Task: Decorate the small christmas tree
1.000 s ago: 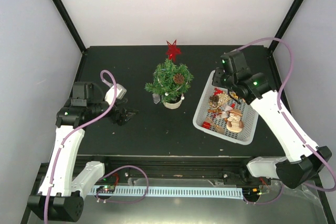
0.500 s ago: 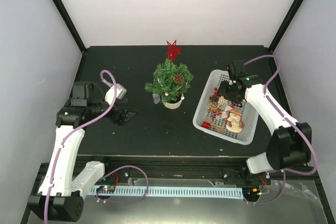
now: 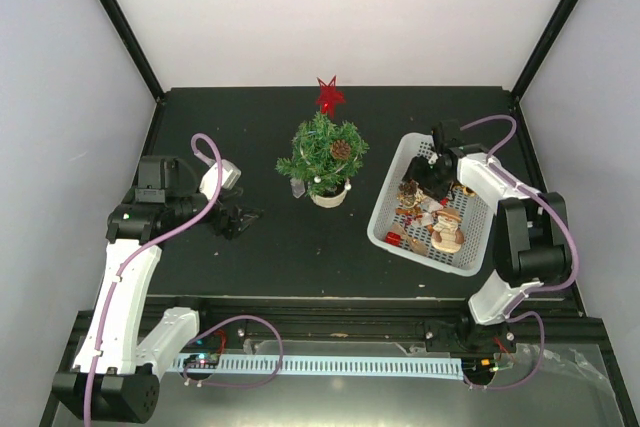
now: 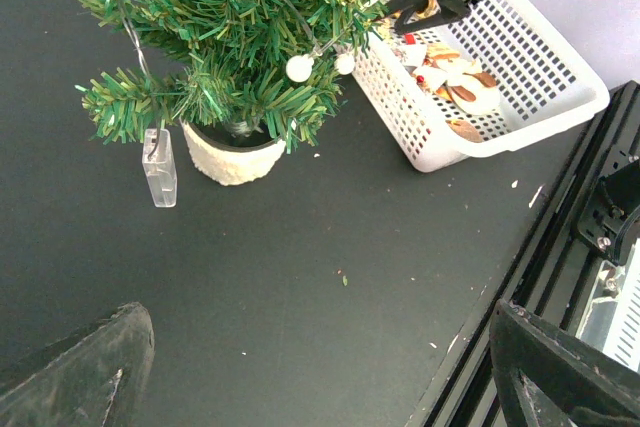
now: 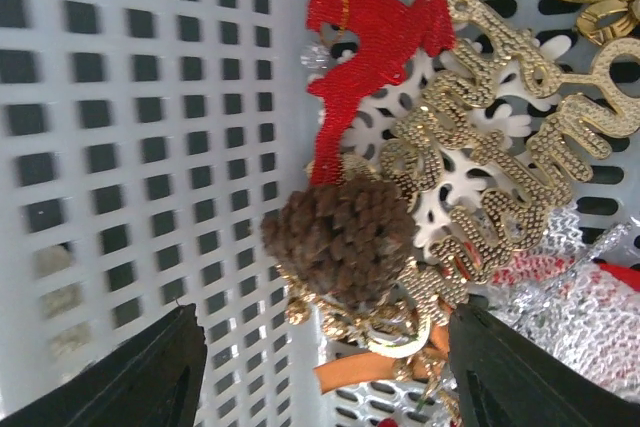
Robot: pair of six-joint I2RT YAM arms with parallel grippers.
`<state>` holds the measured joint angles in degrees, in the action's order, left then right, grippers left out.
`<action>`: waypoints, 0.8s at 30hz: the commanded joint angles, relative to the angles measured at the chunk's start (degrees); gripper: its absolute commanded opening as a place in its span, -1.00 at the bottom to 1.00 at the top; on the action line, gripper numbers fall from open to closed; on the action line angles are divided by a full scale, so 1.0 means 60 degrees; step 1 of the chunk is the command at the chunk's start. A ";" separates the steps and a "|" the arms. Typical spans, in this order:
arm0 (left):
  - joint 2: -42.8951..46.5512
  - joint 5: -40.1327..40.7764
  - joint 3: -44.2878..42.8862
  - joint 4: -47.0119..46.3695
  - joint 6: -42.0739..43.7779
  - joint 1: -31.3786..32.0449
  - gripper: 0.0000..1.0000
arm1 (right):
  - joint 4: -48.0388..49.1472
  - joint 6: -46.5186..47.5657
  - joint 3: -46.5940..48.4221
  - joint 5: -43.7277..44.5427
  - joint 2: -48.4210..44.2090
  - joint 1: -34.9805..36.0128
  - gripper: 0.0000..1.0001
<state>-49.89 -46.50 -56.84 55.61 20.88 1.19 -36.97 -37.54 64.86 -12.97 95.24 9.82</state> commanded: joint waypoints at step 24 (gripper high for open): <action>0.0148 0.0104 0.0157 -0.0246 -0.0024 -0.0059 0.84 | 0.1892 0.0016 -0.0867 -0.0783 0.0879 -0.0468 -0.28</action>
<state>-49.87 -46.22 -55.99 55.33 20.88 1.19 -26.46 -37.58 60.38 -17.37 100.47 7.60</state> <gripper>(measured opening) 0.921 0.376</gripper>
